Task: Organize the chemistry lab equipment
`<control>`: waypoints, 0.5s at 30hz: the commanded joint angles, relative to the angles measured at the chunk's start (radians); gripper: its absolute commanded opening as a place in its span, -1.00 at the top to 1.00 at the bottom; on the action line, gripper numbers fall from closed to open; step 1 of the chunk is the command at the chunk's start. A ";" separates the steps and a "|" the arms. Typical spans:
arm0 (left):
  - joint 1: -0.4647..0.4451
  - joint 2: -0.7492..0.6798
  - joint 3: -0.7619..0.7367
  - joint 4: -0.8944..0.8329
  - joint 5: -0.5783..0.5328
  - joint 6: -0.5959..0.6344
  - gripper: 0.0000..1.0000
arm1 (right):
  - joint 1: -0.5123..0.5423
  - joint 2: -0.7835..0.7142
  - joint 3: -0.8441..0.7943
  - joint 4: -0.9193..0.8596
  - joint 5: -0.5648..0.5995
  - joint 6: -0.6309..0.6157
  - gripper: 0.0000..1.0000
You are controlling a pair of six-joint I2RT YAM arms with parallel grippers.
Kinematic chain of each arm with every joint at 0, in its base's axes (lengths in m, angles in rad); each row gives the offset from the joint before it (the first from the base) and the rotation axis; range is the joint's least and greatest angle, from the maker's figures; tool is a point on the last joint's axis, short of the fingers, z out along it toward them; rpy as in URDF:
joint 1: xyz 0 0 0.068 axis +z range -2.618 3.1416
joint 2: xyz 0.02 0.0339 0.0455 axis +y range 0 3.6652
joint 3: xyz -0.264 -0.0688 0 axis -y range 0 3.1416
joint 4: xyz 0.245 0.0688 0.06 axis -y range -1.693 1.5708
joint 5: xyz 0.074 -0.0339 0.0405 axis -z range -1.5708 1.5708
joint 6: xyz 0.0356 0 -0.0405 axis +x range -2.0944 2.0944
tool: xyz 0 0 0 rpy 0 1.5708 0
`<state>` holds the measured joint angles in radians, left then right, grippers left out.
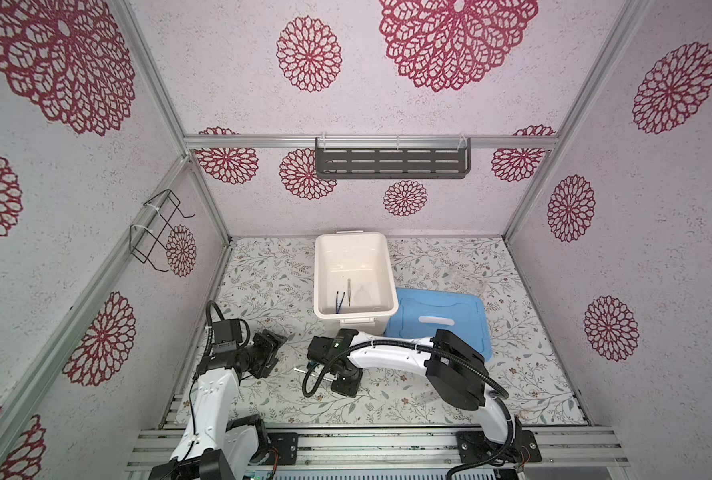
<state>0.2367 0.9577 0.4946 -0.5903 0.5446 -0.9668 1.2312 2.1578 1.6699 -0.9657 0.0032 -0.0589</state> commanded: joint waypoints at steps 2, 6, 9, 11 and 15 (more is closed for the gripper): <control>-0.005 0.017 -0.019 0.003 0.052 -0.044 -0.34 | 0.003 -0.033 -0.029 0.041 0.001 0.051 0.94; -0.062 0.018 -0.024 -0.009 -0.013 -0.074 -0.28 | 0.005 -0.047 -0.032 0.115 -0.007 0.087 0.97; -0.097 0.030 -0.027 0.003 -0.049 -0.097 -0.27 | 0.005 -0.038 0.000 0.110 -0.014 0.095 0.97; -0.117 0.046 -0.018 -0.002 -0.068 -0.103 -0.27 | 0.004 -0.042 0.013 0.106 -0.010 0.097 0.97; -0.147 0.073 -0.007 -0.006 -0.082 -0.103 -0.27 | 0.005 -0.053 0.020 0.110 -0.004 0.092 0.96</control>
<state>0.1081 1.0180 0.4759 -0.5930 0.4973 -1.0492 1.2316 2.1368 1.6627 -0.8558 -0.0044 0.0135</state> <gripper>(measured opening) 0.635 0.076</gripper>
